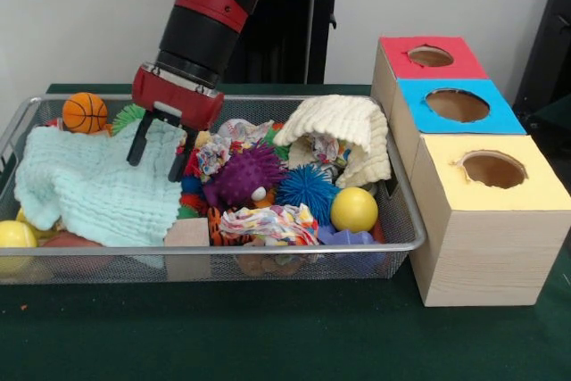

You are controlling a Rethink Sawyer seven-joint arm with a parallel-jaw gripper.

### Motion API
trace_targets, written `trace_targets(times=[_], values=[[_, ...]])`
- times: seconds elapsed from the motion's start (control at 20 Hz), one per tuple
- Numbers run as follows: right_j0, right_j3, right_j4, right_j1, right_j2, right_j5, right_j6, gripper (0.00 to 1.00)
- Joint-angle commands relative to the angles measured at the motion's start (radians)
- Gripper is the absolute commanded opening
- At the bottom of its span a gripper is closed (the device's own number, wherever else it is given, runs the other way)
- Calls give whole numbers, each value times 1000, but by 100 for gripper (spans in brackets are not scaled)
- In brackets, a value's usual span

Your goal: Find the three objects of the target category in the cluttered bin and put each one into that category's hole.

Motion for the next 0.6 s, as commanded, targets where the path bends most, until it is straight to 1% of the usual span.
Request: trace_targets(times=[0.05,0.15,0.3,0.5,0.6], values=[[69,-59,167,63,-34,-98,186,100],[90,-45,219,72,-75,-136,184,100],[87,-49,218,78,-86,-148,179,100],[69,-64,192,94,-75,-144,176,100],[31,-86,150,120,-39,-116,174,100]])
